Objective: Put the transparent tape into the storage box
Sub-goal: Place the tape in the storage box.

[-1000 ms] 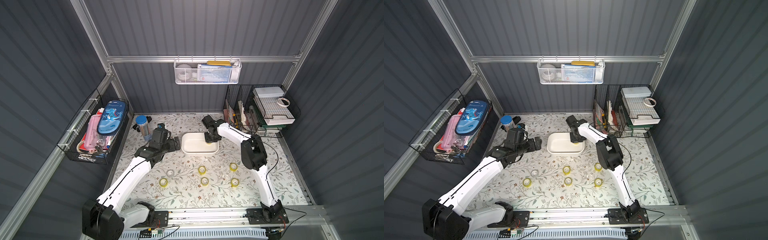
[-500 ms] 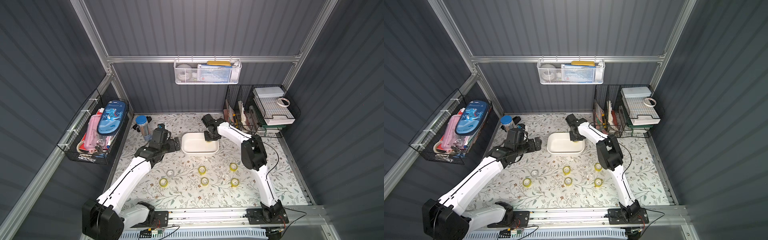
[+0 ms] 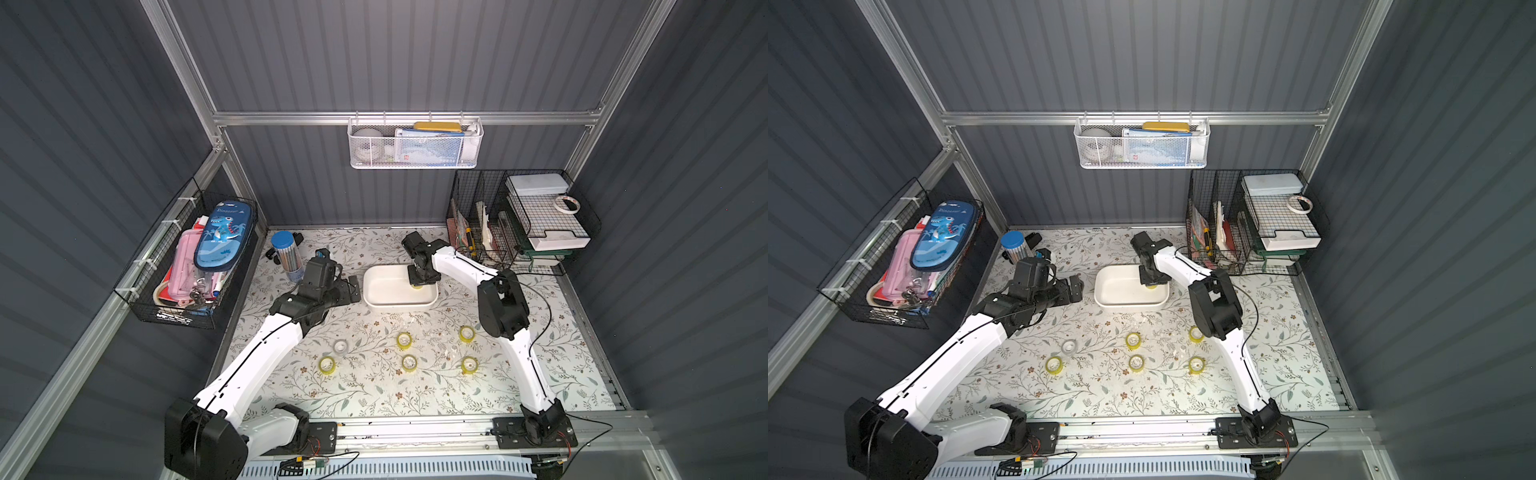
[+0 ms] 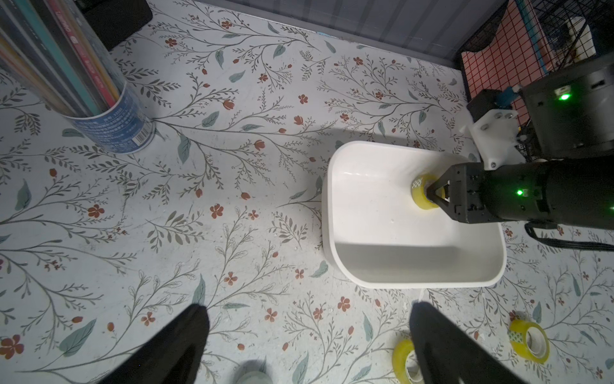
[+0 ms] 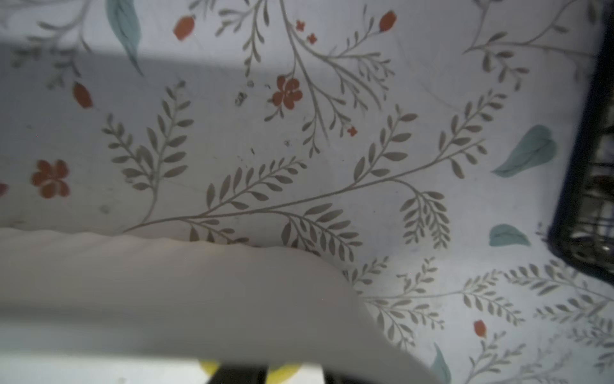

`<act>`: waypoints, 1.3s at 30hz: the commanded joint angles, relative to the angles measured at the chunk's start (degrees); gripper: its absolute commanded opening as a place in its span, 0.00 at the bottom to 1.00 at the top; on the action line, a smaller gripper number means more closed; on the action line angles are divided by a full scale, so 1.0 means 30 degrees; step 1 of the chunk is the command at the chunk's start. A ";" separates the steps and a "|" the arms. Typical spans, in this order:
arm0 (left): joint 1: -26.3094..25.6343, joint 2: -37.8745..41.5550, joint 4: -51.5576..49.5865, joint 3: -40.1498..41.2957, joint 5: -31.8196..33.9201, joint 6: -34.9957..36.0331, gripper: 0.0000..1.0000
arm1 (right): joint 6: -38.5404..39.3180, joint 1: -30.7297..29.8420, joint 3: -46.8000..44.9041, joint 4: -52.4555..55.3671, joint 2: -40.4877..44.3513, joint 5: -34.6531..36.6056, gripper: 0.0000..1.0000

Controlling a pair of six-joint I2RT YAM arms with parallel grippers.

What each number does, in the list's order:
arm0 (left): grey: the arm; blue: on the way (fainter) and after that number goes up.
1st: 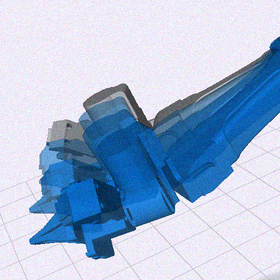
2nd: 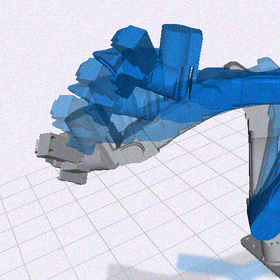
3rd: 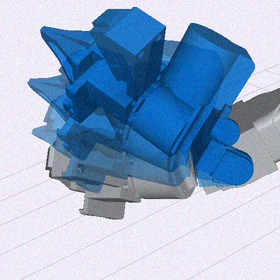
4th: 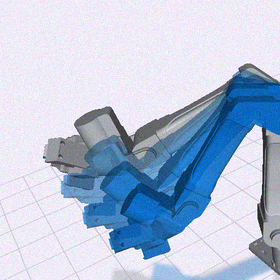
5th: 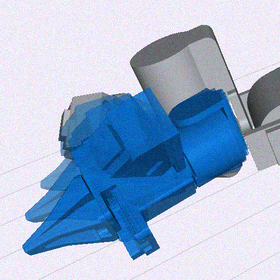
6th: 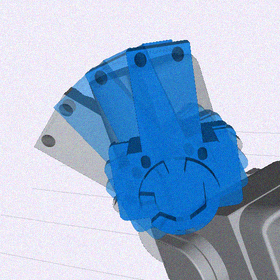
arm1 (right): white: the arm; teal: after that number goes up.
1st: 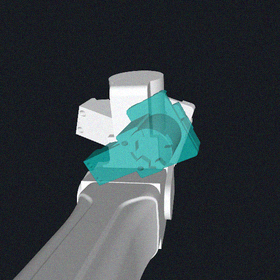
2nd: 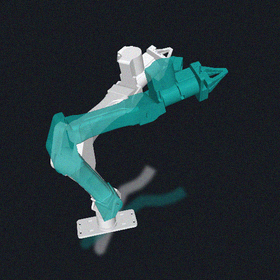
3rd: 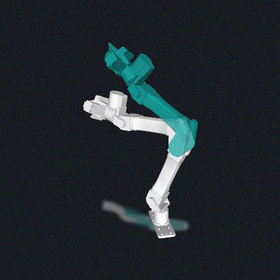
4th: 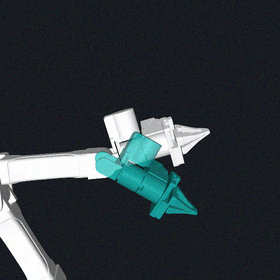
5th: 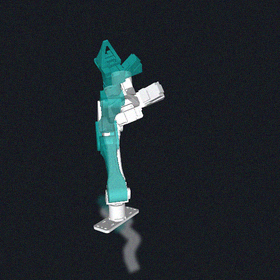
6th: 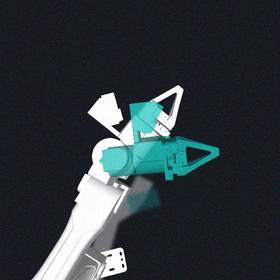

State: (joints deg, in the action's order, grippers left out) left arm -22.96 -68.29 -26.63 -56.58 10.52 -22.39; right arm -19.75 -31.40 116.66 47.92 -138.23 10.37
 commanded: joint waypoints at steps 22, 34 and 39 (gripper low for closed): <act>-0.0112 0.0357 -0.0146 0.0268 -0.0258 0.0443 0.99 | -0.0304 -0.0189 0.1187 0.0703 0.1276 0.0254 0.49; -0.0110 0.0659 -0.0493 0.0275 0.0075 0.0433 0.99 | -0.0104 -0.0972 0.2421 -0.0220 0.0296 -0.2844 0.38; -0.0110 0.0616 -0.0607 0.0255 0.0097 0.0407 0.99 | -0.0330 -0.1029 0.2888 -0.0070 -0.0456 -0.3329 0.38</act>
State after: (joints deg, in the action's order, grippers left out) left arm -22.96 -67.59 -27.11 -56.40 10.39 -22.17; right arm -20.16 -34.54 124.14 46.70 -136.33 2.11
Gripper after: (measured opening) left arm 0.993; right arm 0.384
